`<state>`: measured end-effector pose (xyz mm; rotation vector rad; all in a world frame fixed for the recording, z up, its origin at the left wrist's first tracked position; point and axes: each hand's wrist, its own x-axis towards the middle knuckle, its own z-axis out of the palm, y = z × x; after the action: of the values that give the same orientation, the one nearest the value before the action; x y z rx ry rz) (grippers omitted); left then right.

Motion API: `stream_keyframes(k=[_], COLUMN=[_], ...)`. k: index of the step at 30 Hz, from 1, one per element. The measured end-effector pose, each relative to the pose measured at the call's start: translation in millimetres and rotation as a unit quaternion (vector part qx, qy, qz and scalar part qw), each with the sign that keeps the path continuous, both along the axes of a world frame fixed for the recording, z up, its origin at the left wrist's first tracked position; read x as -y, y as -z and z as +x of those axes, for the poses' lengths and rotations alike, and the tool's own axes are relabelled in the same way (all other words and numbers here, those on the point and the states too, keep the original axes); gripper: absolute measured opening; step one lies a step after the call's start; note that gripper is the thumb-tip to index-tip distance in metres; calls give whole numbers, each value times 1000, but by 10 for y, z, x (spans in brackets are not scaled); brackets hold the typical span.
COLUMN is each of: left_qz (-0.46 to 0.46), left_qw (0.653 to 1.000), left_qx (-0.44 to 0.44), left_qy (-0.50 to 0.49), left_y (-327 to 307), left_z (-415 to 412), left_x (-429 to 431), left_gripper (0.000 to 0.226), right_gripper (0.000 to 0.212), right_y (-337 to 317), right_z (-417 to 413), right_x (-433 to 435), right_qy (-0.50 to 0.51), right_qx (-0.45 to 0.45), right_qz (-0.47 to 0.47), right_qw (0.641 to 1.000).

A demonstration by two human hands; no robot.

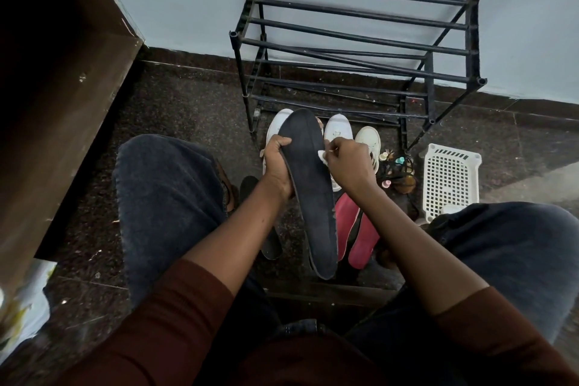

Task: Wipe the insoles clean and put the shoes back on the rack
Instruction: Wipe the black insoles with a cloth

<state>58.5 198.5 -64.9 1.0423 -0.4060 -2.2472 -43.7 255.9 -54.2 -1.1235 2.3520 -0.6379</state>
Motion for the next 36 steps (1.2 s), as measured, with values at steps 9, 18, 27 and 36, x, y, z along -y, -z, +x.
stream_keyframes(k=[9, 18, 27, 36], left_qz=[-19, 25, 8, 4], left_qw=[999, 996, 995, 994], left_qx=[13, -75, -74, -43], left_qy=[45, 32, 65, 103], left_y=[60, 187, 204, 314], left_z=[-26, -78, -62, -67], left_x=[-42, -28, -124, -35], left_gripper=[37, 55, 56, 86], right_gripper=[18, 11, 17, 17], right_y=[-85, -75, -43, 21], right_z=[-14, 0, -10, 204], right_x=[190, -81, 155, -92], right_qy=[-26, -72, -17, -148], right_qx=[-50, 17, -72, -29], right_qz=[-52, 65, -27, -52], right_qw=[997, 995, 997, 987])
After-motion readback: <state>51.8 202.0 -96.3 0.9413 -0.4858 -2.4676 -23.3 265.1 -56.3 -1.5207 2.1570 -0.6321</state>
